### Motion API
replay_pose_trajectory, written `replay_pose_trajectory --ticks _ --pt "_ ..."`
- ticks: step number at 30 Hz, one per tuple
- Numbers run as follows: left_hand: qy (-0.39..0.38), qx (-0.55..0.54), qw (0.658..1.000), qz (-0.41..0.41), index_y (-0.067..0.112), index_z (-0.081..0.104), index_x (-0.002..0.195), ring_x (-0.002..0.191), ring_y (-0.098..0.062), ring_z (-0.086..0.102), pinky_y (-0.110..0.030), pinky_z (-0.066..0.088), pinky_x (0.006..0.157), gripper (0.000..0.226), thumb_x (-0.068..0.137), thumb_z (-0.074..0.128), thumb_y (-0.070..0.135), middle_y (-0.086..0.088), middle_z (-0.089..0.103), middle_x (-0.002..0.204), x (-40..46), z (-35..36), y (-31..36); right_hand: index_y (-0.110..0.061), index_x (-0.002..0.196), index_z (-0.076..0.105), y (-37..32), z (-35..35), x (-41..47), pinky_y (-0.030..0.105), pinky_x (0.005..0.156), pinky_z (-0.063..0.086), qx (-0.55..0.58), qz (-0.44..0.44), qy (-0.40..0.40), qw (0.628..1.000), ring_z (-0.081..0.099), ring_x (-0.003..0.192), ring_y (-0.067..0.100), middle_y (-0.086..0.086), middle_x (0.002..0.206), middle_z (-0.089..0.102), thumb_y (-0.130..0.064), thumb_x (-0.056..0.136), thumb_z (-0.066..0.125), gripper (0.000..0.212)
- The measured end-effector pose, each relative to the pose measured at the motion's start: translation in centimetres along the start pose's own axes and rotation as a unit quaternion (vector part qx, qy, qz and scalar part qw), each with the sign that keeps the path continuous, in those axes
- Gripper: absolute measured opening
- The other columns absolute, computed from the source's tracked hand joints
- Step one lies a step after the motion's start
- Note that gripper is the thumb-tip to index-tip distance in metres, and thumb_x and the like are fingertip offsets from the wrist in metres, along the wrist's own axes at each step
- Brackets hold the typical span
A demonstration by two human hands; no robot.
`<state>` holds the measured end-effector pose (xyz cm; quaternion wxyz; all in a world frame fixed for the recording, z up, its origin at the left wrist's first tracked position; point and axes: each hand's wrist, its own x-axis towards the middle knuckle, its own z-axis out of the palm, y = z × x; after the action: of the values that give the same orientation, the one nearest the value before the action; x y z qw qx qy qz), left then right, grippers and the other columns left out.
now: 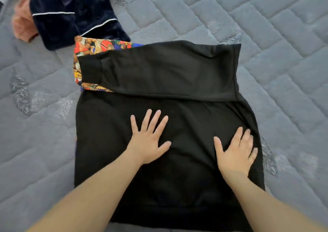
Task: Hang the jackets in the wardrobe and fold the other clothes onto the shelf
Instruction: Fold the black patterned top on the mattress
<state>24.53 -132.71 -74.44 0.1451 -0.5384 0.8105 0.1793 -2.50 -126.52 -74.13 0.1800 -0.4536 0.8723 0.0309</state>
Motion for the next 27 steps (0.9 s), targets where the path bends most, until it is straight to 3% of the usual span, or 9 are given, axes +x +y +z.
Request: replay_pose_trajectory --ticks 5,8,11,13,16,19,23,25,27 --pt "-0.091 0.004 0.996 -0.003 0.037 -0.042 0.139 0.134 -0.027 -0.049 -0.073 -0.019 0.103 0.097 0.073 0.009 0.088 -0.003 -0.049 0.148 -4.6 1.5 3.2 -0.022 0.155 -0.01 1.8 -1.6 -3.3 0.067 0.112 0.004 0.046 0.199 -0.068 0.977 -0.005 0.15 0.029 0.008 0.163 -0.011 -0.08 0.079 0.047 0.111" --pt "-0.122 0.011 0.992 0.004 0.029 -0.035 0.144 0.133 -0.03 -0.049 -0.076 -0.016 0.102 0.115 0.065 0.02 0.092 -0.003 -0.044 0.152 -5.8 1.4 5.8 -0.013 0.154 0.008 3.0 -2.7 -3.8 0.061 0.113 0.018 0.11 0.33 -0.134 0.928 0.019 0.143 0.037 0.018 0.156 0.017 -0.076 0.069 0.063 0.119" --pt "-0.176 0.021 0.984 0.003 0.025 -0.038 0.142 0.132 -0.031 -0.05 -0.078 -0.018 0.097 0.132 0.053 0.031 0.096 -0.006 -0.048 0.149 -6.9 1.7 9.0 -0.002 0.133 0.045 4.3 -4.0 -3.8 0.039 0.089 0.04 0.164 0.319 -0.187 0.914 0.052 0.11 0.034 0.016 0.12 0.055 -0.05 0.079 0.072 0.077" --pt "-0.212 0.034 0.977 0.004 0.025 -0.04 0.141 0.129 -0.033 -0.053 -0.079 -0.018 0.094 0.142 0.046 0.037 0.098 -0.006 -0.053 0.144 -7.3 1.5 10.3 -0.001 0.123 0.058 4.1 -5.3 -3.5 0.032 0.078 0.043 0.231 0.29 -0.271 0.888 0.058 0.091 0.029 0.013 0.1 0.061 -0.028 0.089 0.066 0.044" --pt "-0.276 0.04 0.96 0.03 0.03 -0.041 0.139 0.124 -0.032 -0.057 -0.081 -0.017 0.092 0.152 0.037 0.047 0.1 -0.002 -0.058 0.139 -8.2 1.0 10.7 -0.009 0.1 0.064 2.5 -8.0 -2.6 0.028 0.059 0.051 0.347 0.343 -0.387 0.782 0.066 0.062 0.024 0.01 0.074 0.069 -0.024 0.094 0.057 0.018" --pt "-0.338 0.045 0.939 0.052 0.038 -0.043 0.135 0.121 -0.026 -0.059 -0.084 -0.013 0.09 0.154 0.034 0.057 0.097 0.007 -0.064 0.132 -10.2 0.9 10.9 -0.015 0.084 0.063 0.9 -10.5 -1.1 0.029 0.044 0.054 0.475 0.392 -0.375 0.693 0.066 0.046 0.02 0.004 0.06 0.069 -0.032 0.093 0.059 0.02" --pt "-0.271 0.022 0.962 -0.017 0.041 -0.033 0.143 0.137 -0.027 -0.044 -0.082 0.006 0.098 0.122 0.074 0.063 0.07 0.008 -0.052 0.145 -13.8 1.6 10.5 -0.018 0.103 0.064 -1.4 -11.6 -1.7 0.035 0.048 0.051 0.571 0.427 -0.337 0.615 0.068 0.085 0.022 0.001 0.098 0.071 -0.034 0.095 0.059 0.019" --pt "-0.192 -0.026 0.98 -0.035 0.042 0.001 0.154 0.148 -0.028 -0.016 -0.068 0.025 0.105 0.087 0.089 0.059 0.041 0.005 -0.021 0.161 -14.3 1.3 9.8 -0.016 0.096 0.061 -2.2 -11.2 -2.2 0.033 0.044 0.049 0.622 0.436 -0.302 0.577 0.066 0.076 0.024 0.001 0.1 0.068 -0.029 0.096 0.057 0.013" --pt "-0.136 -0.111 0.982 -0.073 0.032 0.043 0.139 0.136 -0.026 0.025 -0.046 0.045 0.095 0.052 0.089 0.055 0.022 0.003 0.027 0.149 -13.7 0.2 8.6 -0.015 0.104 0.062 -2.7 -10.9 -2.3 0.036 0.056 0.054 0.675 0.439 -0.234 0.546 0.064 0.083 0.024 0.002 0.116 0.065 -0.021 0.099 0.052 0.013"
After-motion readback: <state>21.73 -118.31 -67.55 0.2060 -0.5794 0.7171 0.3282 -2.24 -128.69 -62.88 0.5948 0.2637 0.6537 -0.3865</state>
